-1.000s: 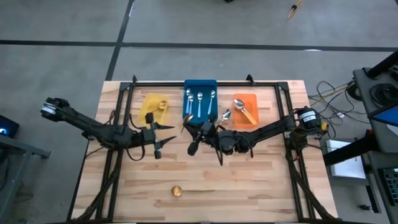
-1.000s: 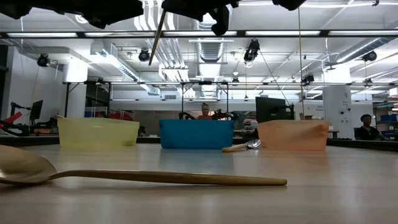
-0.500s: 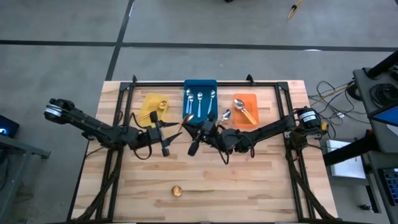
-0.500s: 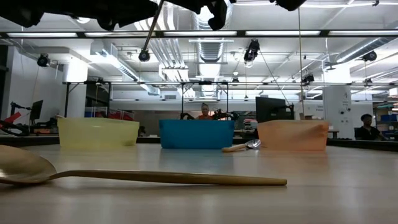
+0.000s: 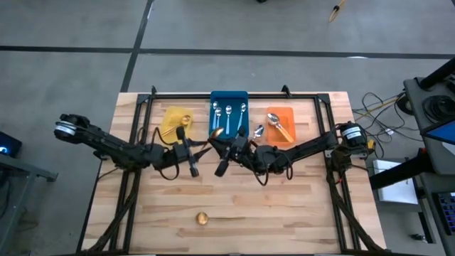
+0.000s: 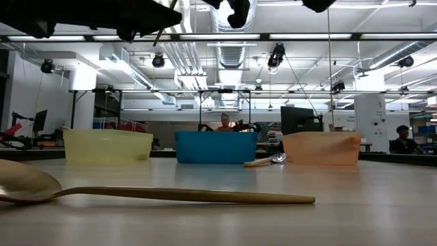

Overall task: Sort silverware by color (type)
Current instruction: Put the gold spoon into the yellow bin

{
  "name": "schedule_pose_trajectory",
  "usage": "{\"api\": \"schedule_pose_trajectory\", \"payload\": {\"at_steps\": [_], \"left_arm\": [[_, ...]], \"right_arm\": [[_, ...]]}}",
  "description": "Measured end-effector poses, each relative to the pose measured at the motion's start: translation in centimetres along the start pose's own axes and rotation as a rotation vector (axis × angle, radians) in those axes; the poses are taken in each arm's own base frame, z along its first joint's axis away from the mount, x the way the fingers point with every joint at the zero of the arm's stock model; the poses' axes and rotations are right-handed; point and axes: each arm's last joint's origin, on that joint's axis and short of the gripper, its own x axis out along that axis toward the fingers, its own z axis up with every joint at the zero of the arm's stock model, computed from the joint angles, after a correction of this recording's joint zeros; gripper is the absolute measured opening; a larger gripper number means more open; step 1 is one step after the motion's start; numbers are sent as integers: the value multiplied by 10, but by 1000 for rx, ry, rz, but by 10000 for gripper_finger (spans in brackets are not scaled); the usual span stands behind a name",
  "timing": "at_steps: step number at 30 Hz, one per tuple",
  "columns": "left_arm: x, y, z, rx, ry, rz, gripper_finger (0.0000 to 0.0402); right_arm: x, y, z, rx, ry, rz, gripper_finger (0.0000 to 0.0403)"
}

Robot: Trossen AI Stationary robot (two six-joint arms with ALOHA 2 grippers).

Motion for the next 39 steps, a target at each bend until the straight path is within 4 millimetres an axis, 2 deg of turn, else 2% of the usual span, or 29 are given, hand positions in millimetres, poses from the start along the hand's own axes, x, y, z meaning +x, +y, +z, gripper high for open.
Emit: {"api": "schedule_pose_trajectory", "payload": {"at_steps": [3, 12, 21, 26, 29, 34, 39], "left_arm": [[1, 2, 0, -30, 0, 19, 11], [0, 4, 3, -73, -9, 18, 5], [-4, 7, 12, -181, -63, -57, 2], [-9, 10, 21, -275, -115, -139, 2], [-14, 10, 19, -284, -124, -210, 2], [-23, 7, 12, -340, -127, -430, 2], [-26, 3, 4, -382, -94, -548, 2]], "right_arm": [[0, 0, 0, 0, -1, 0, 13], [1, -1, 0, -31, -4, -2, 21], [1, -2, 0, -54, 20, 15, 134], [-3, 0, 3, -90, 92, 68, 177], [-10, 0, 11, -120, 184, 102, 192], [-27, -4, 31, -192, 344, 241, 203], [-39, -11, 54, -220, 384, 291, 203]]}}
